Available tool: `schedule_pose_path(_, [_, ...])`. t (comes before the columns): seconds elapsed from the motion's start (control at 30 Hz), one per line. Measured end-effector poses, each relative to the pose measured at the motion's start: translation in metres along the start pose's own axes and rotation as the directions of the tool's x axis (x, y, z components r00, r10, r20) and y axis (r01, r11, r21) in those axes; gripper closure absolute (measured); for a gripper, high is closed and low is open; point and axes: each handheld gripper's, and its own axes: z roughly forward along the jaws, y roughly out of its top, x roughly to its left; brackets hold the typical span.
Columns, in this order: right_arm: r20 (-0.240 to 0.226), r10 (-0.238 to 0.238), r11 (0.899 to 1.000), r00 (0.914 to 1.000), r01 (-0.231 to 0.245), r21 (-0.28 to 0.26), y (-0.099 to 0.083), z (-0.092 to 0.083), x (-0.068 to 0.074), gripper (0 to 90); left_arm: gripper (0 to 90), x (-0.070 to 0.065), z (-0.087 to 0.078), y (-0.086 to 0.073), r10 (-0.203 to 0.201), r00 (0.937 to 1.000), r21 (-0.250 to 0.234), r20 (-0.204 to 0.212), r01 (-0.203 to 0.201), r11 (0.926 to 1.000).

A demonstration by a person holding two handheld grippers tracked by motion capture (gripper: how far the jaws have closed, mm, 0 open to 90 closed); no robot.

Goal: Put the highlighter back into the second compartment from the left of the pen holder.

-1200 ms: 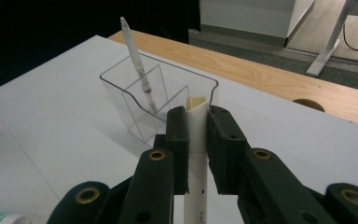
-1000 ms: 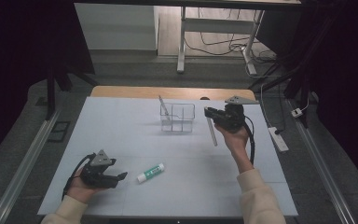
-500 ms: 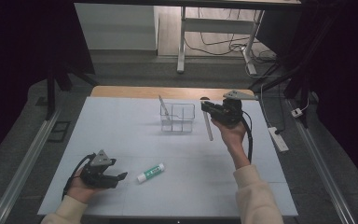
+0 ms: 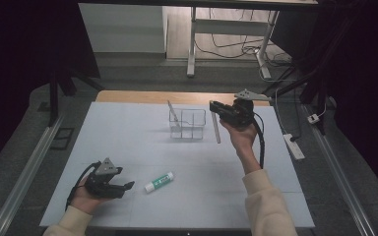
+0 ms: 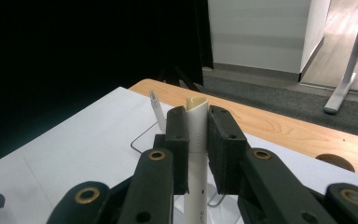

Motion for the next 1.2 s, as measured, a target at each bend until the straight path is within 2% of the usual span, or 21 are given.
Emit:
schedule_pose_path(0.6, [-0.004,0.012,0.999,0.9999,-0.012,-0.049,0.015,0.01,0.006,78.0,28.8,0.0,0.0,0.0,-0.002,1.0,-0.003,0.0,0.002,1.0])
schedule_pose_path(1.07, [0.0,0.005,0.999,1.0,-0.005,-0.051,0.025,0.024,0.012,78.0,28.8,0.001,0.0,0.0,-0.004,1.0,-0.005,0.001,0.004,1.0])
schedule_pose_path(1.2, [0.011,-0.011,0.999,0.9999,0.011,-0.04,0.03,0.029,0.013,78.0,28.8,0.001,0.0,0.0,-0.004,1.0,-0.004,0.001,0.004,1.0])
